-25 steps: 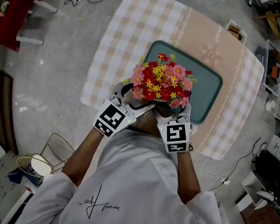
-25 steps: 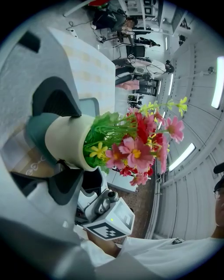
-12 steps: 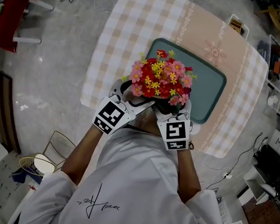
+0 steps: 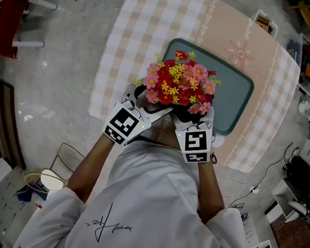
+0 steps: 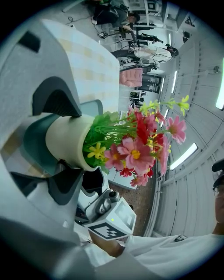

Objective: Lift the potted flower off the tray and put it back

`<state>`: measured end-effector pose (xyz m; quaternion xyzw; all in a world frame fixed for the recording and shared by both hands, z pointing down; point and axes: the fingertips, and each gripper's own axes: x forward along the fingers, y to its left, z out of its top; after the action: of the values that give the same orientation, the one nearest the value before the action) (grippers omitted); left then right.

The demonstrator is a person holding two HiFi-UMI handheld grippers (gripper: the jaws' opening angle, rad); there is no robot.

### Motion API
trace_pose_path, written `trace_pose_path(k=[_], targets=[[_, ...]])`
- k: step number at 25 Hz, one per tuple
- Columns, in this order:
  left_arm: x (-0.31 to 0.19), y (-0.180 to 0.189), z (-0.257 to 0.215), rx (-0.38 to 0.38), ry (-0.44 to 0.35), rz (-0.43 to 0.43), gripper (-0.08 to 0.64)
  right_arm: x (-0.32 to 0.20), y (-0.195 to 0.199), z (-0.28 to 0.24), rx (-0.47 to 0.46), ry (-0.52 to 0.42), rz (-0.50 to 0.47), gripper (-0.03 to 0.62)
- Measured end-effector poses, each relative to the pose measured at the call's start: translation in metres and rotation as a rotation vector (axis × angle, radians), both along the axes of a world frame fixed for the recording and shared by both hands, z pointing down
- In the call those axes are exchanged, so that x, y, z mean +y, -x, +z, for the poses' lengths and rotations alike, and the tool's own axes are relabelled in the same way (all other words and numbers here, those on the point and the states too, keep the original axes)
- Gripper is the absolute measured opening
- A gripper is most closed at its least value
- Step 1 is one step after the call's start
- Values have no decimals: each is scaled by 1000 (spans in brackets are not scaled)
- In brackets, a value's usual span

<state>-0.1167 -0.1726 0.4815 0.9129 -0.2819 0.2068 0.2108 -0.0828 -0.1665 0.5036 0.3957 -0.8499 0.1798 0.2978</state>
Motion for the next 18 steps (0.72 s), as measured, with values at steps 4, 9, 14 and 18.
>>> trace_pose_path(k=[4,9,14,18], targets=[[0,2,4,-10,-10,5,376,-1,0,2,31,-16,-15,411],[1,2,7,-32,-14,16,376,-1,0,5,54,-26,-21,408],[1,2,8,-37,-19,4,376,-1,1,6,56,-31,-31,407],[2,1,9,-38,-21,-5,376,0,0,8,67,-32,-33,405]])
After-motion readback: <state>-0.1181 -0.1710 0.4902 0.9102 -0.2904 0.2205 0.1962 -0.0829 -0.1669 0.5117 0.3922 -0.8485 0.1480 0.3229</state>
